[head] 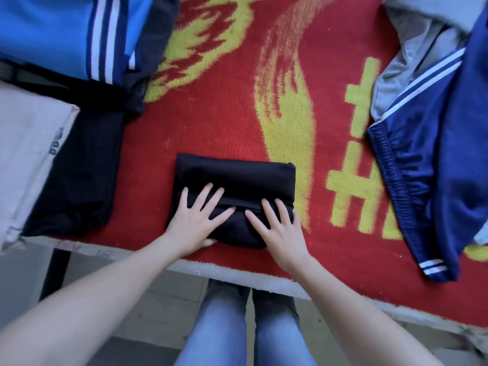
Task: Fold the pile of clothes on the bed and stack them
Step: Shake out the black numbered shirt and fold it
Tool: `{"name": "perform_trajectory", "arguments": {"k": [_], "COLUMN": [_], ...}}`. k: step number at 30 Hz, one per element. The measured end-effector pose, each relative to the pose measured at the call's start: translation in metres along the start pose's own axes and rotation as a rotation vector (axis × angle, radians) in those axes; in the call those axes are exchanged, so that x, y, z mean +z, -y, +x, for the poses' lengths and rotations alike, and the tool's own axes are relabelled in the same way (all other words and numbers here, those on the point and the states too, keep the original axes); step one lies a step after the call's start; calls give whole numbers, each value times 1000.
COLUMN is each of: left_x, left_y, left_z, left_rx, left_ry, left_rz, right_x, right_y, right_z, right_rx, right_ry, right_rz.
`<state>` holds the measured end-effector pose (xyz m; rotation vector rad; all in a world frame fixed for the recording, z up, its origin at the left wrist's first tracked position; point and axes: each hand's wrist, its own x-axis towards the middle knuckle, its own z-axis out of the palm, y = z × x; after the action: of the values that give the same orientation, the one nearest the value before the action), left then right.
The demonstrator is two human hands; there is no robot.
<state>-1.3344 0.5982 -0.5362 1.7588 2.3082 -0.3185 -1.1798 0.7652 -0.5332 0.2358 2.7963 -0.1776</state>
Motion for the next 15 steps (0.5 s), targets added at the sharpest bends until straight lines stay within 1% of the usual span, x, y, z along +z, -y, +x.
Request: {"name": "perform_trajectory", "arguments": {"k": [4,6,9,12,15], "left_x": [1,-1,-18,-46,-79], "left_y": [13,21,30,37,44], "left_z": [11,20,33,37,27], "left_rx": [-85,-139,-178,-205,-277], "left_ry": [-186,-261,-347,-447,-534], "left_rz": [-66,-115,-183,-160,-149], "right_x": [-12,-23,-47,-77,-120], "right_y": [-19,-21,-29,-40,-44], "right_z": [17,25,30,32,37], "right_rx": [-75,-99,-138,-179,-233], "right_ry": [-266,-371,-446,-508,-583], "right_rz": [27,35,7,-34,-81]}}
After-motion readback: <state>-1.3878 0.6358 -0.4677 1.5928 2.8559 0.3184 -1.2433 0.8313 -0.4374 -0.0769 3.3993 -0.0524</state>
